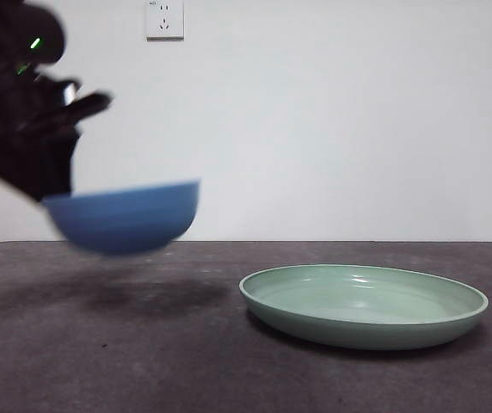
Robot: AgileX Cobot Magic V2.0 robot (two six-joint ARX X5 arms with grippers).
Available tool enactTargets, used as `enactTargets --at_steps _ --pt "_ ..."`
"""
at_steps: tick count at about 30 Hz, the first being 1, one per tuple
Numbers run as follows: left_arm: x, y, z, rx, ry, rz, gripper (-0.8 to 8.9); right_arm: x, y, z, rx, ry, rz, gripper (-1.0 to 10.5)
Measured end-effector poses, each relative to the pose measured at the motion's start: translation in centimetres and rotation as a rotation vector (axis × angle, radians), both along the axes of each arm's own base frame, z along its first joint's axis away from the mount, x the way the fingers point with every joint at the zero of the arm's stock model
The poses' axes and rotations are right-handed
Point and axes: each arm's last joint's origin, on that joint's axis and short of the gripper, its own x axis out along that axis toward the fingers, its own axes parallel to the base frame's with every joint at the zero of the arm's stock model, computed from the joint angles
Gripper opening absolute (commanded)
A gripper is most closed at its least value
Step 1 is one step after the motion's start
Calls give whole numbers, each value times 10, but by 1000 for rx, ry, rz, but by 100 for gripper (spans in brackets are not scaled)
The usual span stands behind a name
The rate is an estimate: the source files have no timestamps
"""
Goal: Pick up the blue bowl, put it on the green plate, put it on desk
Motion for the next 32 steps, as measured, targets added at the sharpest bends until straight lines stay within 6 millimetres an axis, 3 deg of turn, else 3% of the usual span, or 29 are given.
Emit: enactTargets --at_steps 4,9,15,22,25,32 --pt "5 -36 32 -23 -65 -92 16 -12 0 2 -27 10 18 550" --pt "11 -89 45 -30 -91 -217 16 -25 0 0 -66 33 17 550" --pt "20 -153 28 11 -71 -334 16 -46 -1 -1 -132 43 -12 550" --pt "29 -208 -7 67 -24 -416 16 -62 -1 2 -162 -1 -37 550" --pt "30 -219 -20 100 -21 -427 16 -65 -1 3 -162 -12 -38 550" --pt "30 -218 -33 146 43 -440 16 -65 -1 3 -163 -12 -38 550"
